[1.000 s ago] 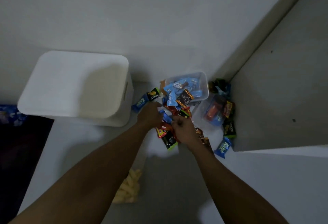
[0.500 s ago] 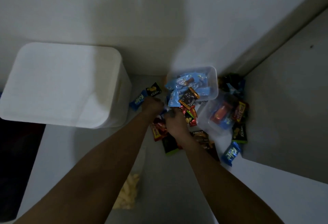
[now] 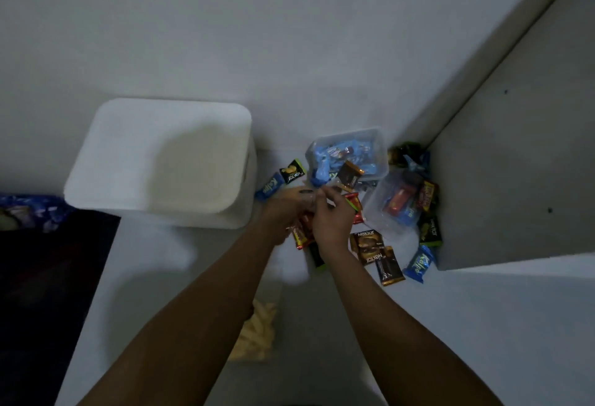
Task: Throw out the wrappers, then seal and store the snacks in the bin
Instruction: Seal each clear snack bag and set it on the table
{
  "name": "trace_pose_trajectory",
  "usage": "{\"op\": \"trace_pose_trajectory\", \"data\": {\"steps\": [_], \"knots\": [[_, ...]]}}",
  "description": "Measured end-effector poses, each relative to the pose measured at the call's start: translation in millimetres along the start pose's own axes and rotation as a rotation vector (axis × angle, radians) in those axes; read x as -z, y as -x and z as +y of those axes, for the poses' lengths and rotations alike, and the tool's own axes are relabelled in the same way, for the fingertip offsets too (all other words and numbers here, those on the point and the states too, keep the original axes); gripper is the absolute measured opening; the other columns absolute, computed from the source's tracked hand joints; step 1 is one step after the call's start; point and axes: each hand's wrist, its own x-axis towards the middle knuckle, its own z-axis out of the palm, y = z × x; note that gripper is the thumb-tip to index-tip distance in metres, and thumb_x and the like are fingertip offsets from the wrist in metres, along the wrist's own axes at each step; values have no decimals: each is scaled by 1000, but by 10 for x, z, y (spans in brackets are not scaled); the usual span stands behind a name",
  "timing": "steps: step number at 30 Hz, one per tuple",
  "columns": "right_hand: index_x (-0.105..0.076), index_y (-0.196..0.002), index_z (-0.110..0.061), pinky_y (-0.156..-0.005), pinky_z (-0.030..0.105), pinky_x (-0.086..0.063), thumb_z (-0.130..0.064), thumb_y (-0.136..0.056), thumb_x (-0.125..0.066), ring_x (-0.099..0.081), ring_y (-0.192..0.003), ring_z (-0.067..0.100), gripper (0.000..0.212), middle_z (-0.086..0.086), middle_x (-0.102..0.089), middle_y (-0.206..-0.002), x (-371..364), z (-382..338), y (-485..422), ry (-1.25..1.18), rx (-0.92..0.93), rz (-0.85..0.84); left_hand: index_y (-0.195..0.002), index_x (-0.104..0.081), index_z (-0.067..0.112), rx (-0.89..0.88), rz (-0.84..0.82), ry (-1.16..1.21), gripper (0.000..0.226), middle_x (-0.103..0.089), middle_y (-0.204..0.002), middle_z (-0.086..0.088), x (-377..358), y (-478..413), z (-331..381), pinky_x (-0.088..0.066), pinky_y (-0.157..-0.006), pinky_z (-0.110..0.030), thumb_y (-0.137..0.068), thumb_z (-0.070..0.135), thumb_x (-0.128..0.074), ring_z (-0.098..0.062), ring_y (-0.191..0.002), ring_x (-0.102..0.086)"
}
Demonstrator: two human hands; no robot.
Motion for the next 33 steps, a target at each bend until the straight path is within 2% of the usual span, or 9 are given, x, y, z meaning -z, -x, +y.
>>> {"op": "trace_pose_trajectory", "data": {"steps": [1,3,8,12,15,19,23,27,33], "knots": [[-64,-127,-12,-68,5,-49,-21,-100,-56,-60,-91,-1,30,-2,-65,-114,14,-27,75,-2,16,-2,-83,-60,6,-41,62,-26,12,-62,-51,0,34,91,-48,-37,-38,-12,-85,11,-71,-2,-42,-54],[-67,-123,-13,-73,10,-52,-20,-99,-58,-64,-93,2,27,-7,-64,-108,46,-103,244,16,79,-2,-103,-55,-1,-156,157,-29,44,-63,-82,-11,135,139,-151,-42,-47,-17,-74,17,-83,-10,-66,-55],[-69,-117,-14,-89,46,-58,-5,-94,-58,-69,-99,21,28,3,-71,-109,210,-316,521,120,218,-61,-110,-50,11,-424,140,-195,60,-55,-101,-4,310,463,-185,-43,-60,-16,-67,22,-90,-14,-88,-55],[-67,-118,-11,-83,36,-60,1,-91,-64,-73,-90,14,30,0,-75,-97,508,-638,812,58,278,-216,-129,-55,19,-548,-26,-215,68,-59,-126,0,477,808,-110,-50,-83,-24,-70,28,-88,-14,-111,-58],[-66,-119,-12,-85,37,-60,4,-89,-66,-74,-92,15,34,2,-77,-95,686,-908,1082,-6,277,-304,-116,-61,23,-657,-140,-200,45,-68,-110,8,611,1129,2,-53,-78,-20,-76,24,-83,-7,-103,-64],[-66,-116,-19,-87,41,-58,2,-88,-68,-72,-98,19,35,3,-76,-104,772,-1214,1455,-59,388,-273,-95,-73,7,-735,-241,-123,16,-76,-89,-5,754,1510,86,-55,-79,-32,-83,16,-78,-16,-82,-71],[-63,-124,-19,-79,33,-60,-9,-88,-72,-71,-93,18,38,2,-71,-108,786,-1517,1853,-193,483,-152,-91,-70,9,-813,-289,-9,11,-74,-83,-8,814,1986,232,-58,-77,-35,-85,17,-75,-25,-80,-73],[-71,-102,-12,-80,38,-59,-30,-93,-66,-72,-95,25,20,5,-75,-93,749,-1796,2189,-197,535,-86,-94,-68,9,-901,-323,136,10,-71,-80,-6,877,2479,423,-57,-75,-34,-86,12,-72,-22,-76,-68],[-68,-96,-8,-78,37,-59,-25,-99,-57,-71,-89,22,21,5,-73,-88,666,-2222,2697,-267,698,-119,-95,-70,5,-1061,-376,209,14,-66,-76,-9,1032,3072,631,-53,-76,-36,-85,15,-73,-21,-71,-62]]}}
